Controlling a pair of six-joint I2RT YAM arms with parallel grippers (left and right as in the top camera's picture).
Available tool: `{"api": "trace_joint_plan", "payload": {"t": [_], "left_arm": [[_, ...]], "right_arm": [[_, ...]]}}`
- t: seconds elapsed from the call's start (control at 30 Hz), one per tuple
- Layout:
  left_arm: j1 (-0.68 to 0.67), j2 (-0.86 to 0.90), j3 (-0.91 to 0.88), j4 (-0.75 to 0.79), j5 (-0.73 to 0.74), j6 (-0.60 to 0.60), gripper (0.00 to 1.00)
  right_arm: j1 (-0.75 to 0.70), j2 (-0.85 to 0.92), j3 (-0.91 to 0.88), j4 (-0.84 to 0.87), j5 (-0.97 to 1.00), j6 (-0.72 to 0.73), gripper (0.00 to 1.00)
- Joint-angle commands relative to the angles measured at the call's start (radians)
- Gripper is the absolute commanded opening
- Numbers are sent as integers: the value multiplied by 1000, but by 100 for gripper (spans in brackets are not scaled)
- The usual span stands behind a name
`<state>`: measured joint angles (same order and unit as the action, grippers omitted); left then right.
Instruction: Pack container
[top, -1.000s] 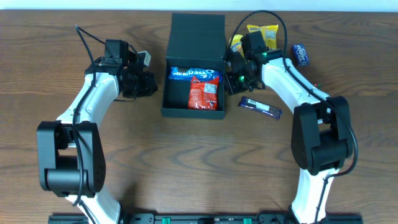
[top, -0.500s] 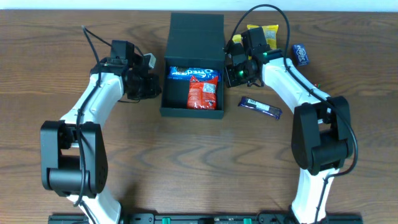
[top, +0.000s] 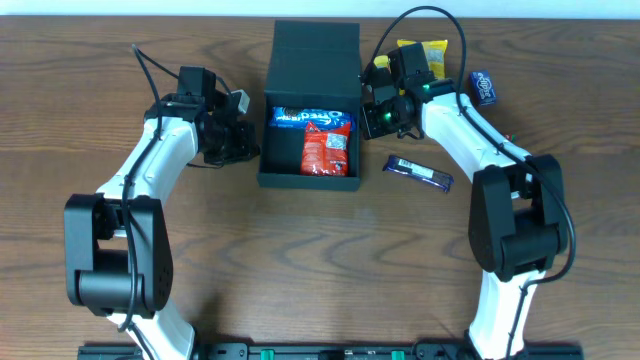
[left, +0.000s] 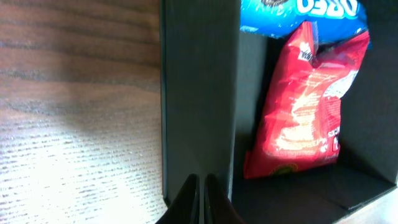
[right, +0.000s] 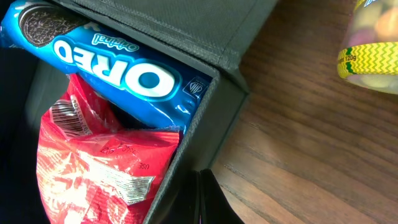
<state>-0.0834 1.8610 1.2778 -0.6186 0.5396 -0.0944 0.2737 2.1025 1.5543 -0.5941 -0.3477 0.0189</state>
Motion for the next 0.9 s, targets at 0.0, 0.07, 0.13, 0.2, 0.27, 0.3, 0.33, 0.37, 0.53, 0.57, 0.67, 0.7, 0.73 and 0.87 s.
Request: {"api": "trace_joint_plan", "payload": {"t": [0.0, 0.07, 0.13, 0.2, 0.27, 0.3, 0.33, 0.37, 0.53, 0.57, 0.67, 0.7, 0.73, 0.87], "left_arm": [[-3, 9, 17, -9, 18, -8, 6], [-3, 9, 17, -8, 41, -7, 6], [-3, 9, 17, -9, 51, -7, 6], [-3, 9, 17, -9, 56, -7, 6], [-3, 9, 17, -10, 57, -7, 6], [-3, 9, 17, -10, 57, -7, 6], [-4, 9, 17, -12, 58, -7, 6], [-5, 9, 17, -13, 64, -7, 6], [-17, 9, 17, -13, 64, -7, 6], [-21, 9, 17, -13, 64, -7, 6], [-22, 9, 17, -13, 56, -7, 6], [-21, 9, 17, -12, 51, -6, 6], [-19, 9, 17, -12, 45, -7, 6], [-10, 8, 17, -13, 25, -7, 6]], "right_arm": [[5, -14, -3, 10, -19, 10, 1], [5, -14, -3, 13, -19, 9, 1], [5, -14, -3, 16, -19, 8, 1], [5, -14, -3, 20, -19, 5, 1], [5, -14, -3, 23, -19, 2, 1], [5, -14, -3, 23, -19, 2, 1], [5, -14, -3, 23, -19, 2, 1], [5, -14, -3, 23, -19, 2, 1], [5, -14, -3, 23, -19, 2, 1], [5, -14, -3, 23, -19, 2, 1], [3, -16, -2, 23, -18, -21, 1], [1, -19, -1, 23, -18, -21, 1], [-3, -25, 3, 21, -15, -22, 1], [-40, -71, 31, 19, -6, -23, 1]]}}
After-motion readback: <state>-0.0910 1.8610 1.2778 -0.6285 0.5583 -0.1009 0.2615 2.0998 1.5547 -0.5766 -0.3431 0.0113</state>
